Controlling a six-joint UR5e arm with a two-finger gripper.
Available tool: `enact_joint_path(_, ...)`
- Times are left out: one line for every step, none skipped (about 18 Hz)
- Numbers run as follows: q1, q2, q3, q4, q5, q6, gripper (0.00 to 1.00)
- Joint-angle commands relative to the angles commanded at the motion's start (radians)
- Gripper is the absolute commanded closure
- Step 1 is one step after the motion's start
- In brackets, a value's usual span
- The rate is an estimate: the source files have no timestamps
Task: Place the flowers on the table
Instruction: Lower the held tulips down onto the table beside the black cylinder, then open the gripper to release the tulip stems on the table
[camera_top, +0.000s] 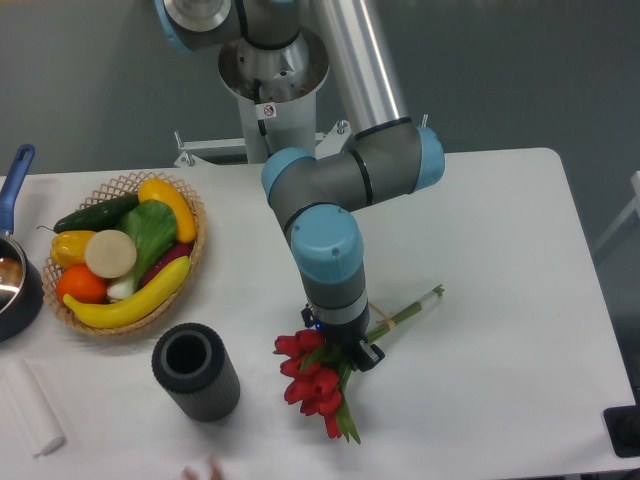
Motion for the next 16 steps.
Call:
enact_joint_path(-0.002,-0.002,-0.002,0.0,0.0,0.0,0.59)
enact_joint_path(-0.003,-0.006,-0.003,0.0,0.002,0.002,0.57)
enact_joint_path(-0.003,-0.009,-0.005,0.003,0.009,0.003,0.55)
enact_joint_path(-0.003,-0.017,-0.003,0.006,0.023,0.005,0.55)
enact_joint_path(-0.003,-0.023,0.0,0.006,0.034,0.005,0.55)
enact_joint_path(-0.003,-0.031,0.006,0.006,0.037,0.006,0.55)
enact_joint_path(-0.003,-0.035,0.011,0.006,0.037,0.006,0.55)
enact_joint_path(-0.003,-0.038,0.011,0.008,0.037,0.006,0.55)
enact_joint_path(-0.003,-0.04,0.011,0.009,0.037,0.006,0.55)
enact_joint_path(-0.003,-0.038,0.009,0.008,0.037,0.006,0.52)
enact_joint_path(-0.002,-0.034,0.008,0.008,0.037,0.012,0.38)
enact_joint_path(-0.002,-0.034,0.011,0.009,0.037,0.032,0.11)
enact_joint_path(-0.002,-0.032,0.012,0.009,0.037,0.047,0.0)
enact_joint_path(0.0,-0.031,0.018,0.014,0.035,0.044,0.0)
enact_joint_path(0.005,-0.026,0.018,0.018,0.034,0.044,0.0)
enact_joint_path(0.011,-0.017,0.018,0.02,0.029,0.046,0.0)
